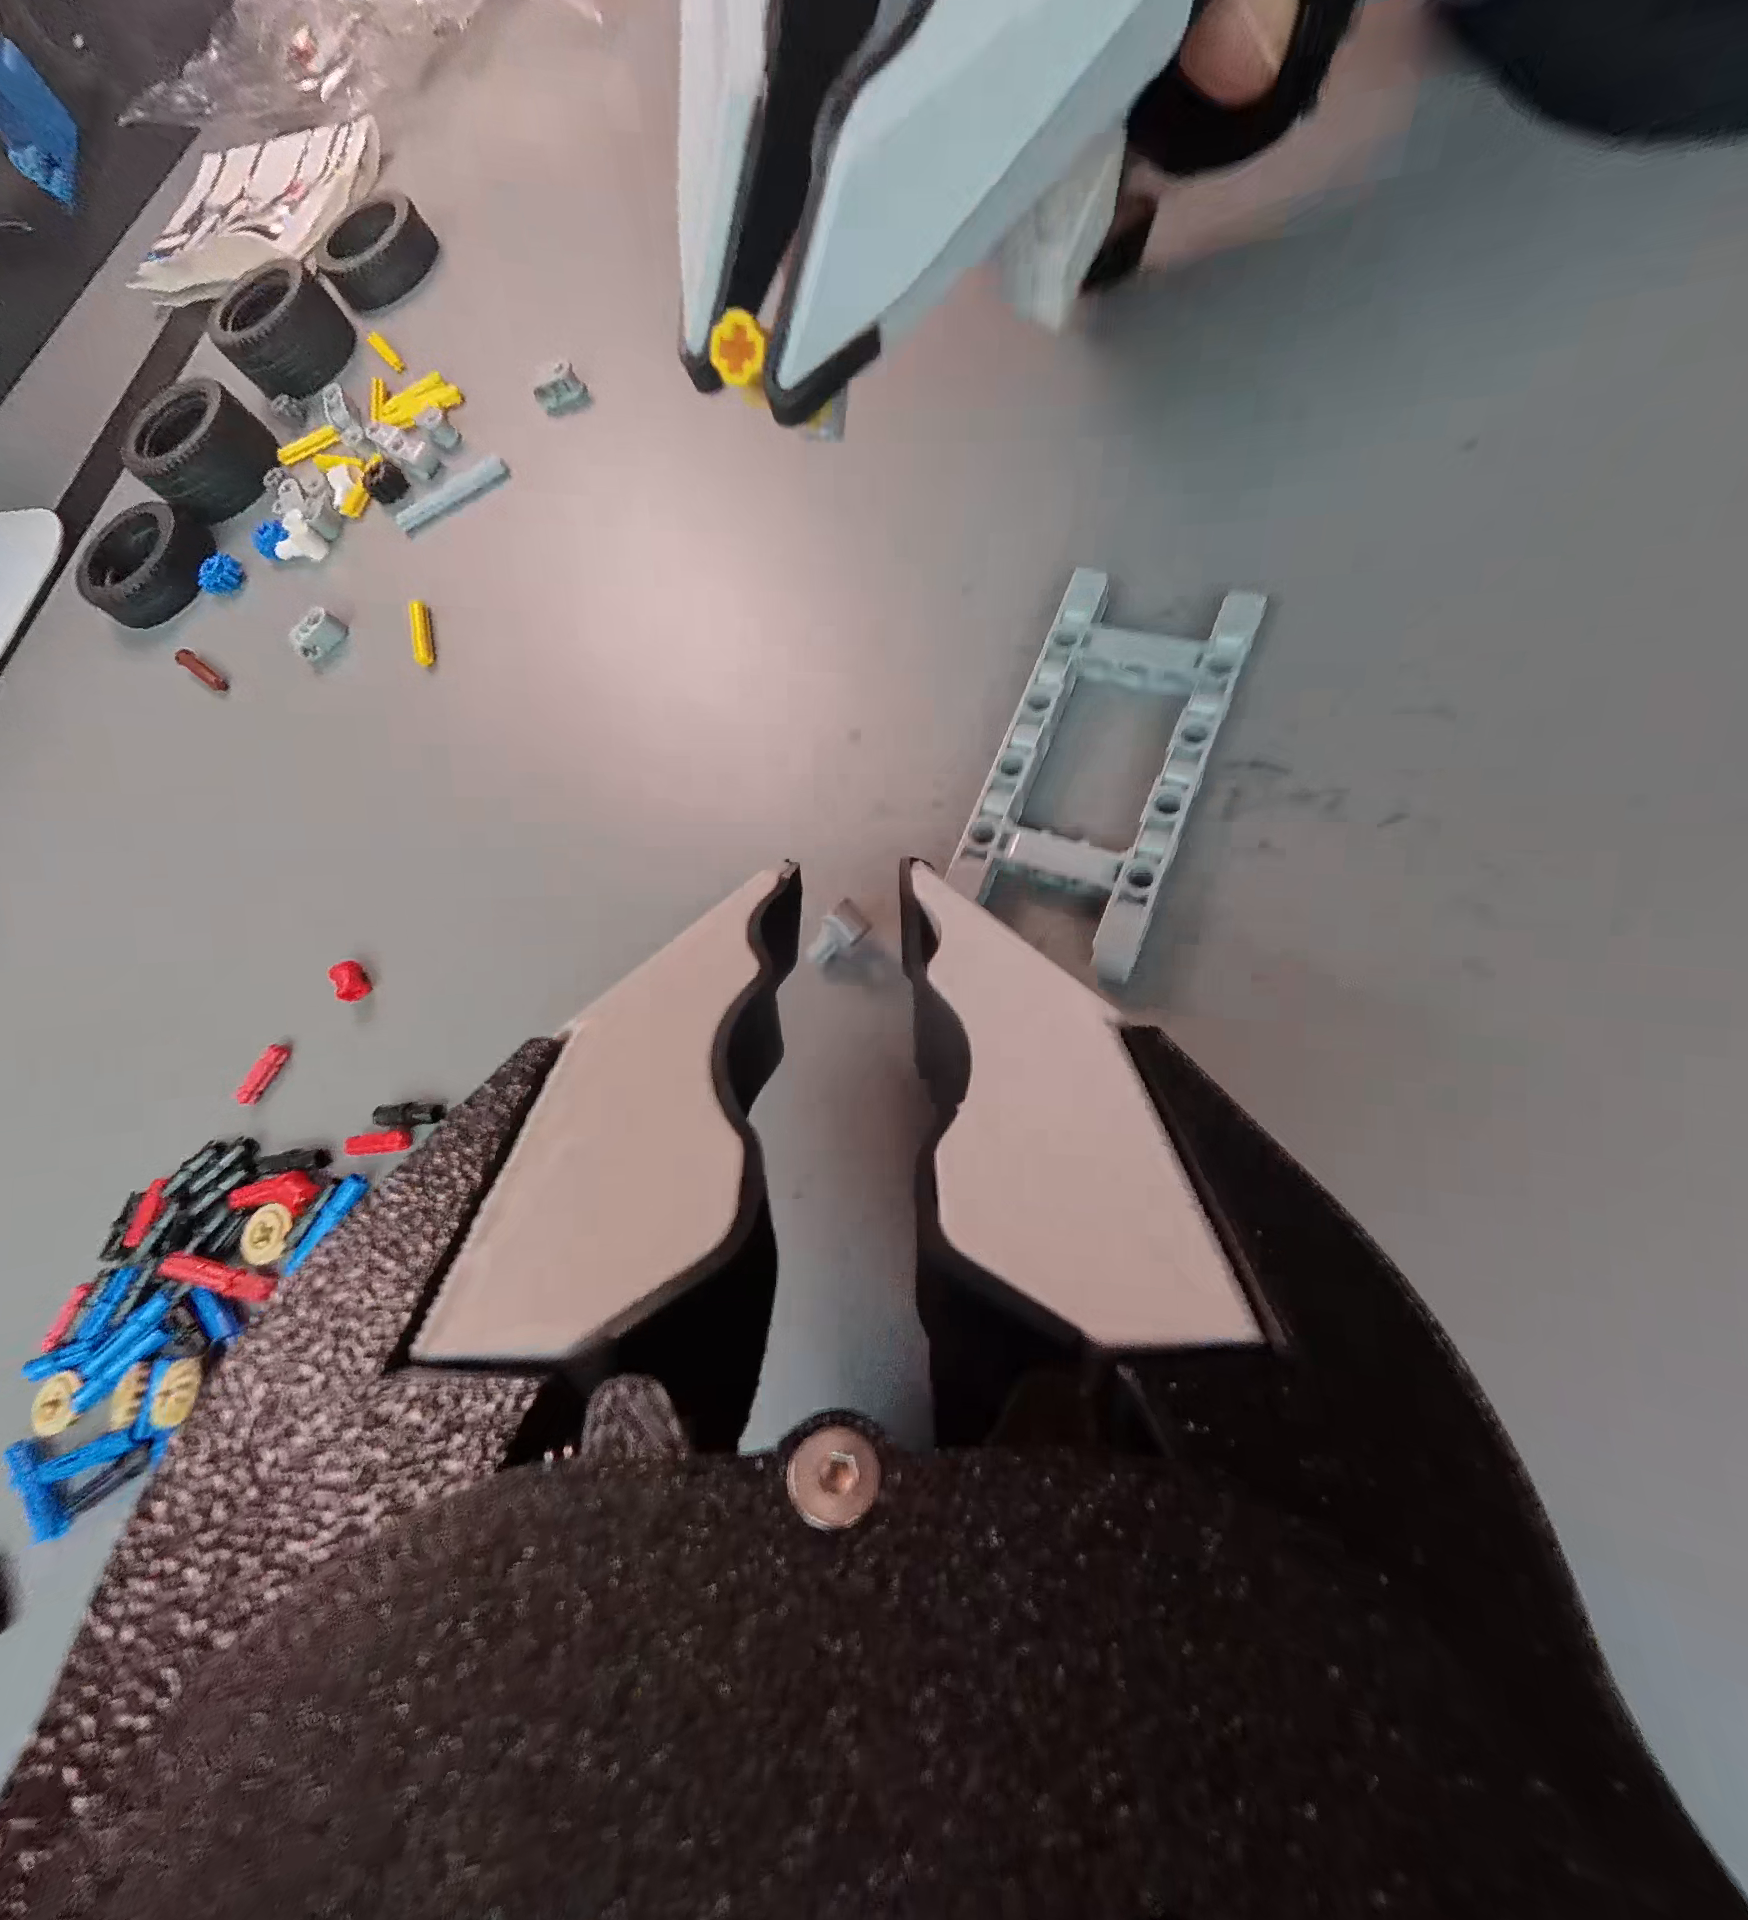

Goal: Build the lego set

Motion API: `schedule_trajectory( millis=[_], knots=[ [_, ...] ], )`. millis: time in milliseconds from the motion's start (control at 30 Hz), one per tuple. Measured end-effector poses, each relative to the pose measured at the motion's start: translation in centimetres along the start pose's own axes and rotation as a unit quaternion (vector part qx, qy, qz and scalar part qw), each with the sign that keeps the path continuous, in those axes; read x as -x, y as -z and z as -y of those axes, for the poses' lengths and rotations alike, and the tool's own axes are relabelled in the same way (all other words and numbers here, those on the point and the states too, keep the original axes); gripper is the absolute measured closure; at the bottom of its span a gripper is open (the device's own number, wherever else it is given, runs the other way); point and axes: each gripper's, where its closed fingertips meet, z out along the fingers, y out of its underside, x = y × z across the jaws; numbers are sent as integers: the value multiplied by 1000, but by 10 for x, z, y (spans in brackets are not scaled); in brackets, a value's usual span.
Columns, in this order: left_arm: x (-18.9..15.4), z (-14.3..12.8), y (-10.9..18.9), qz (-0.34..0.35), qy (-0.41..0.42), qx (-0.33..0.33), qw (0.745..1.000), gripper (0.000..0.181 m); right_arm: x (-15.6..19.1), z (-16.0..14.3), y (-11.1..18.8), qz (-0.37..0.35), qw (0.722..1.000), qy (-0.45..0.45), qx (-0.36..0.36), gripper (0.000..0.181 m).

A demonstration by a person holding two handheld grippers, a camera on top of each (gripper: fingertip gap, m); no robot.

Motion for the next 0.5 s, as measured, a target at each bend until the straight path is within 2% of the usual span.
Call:
schedule_trajectory(
  millis=[33,167,300,367,433,500],
  knots=[
    [-3,12,3,-17,27,-32,999,161,2,7,-1,17,998,-54,-18,174],
    [-9,51,16,-78,122,-131,981,158,11,32,-2,97,961,-245,-80,175],
    [-14,77,26,-130,193,-193,953,157,8,47,-2,143,904,-379,-140,175],
    [-12,87,31,-146,225,-220,938,156,8,50,-2,160,884,-410,-157,175],
    [-8,91,34,-154,256,-238,924,159,11,48,-5,164,884,-408,-155,175],
    [-6,91,36,-159,276,-240,917,170,13,46,-6,161,892,-395,-149,175]
  ],
)
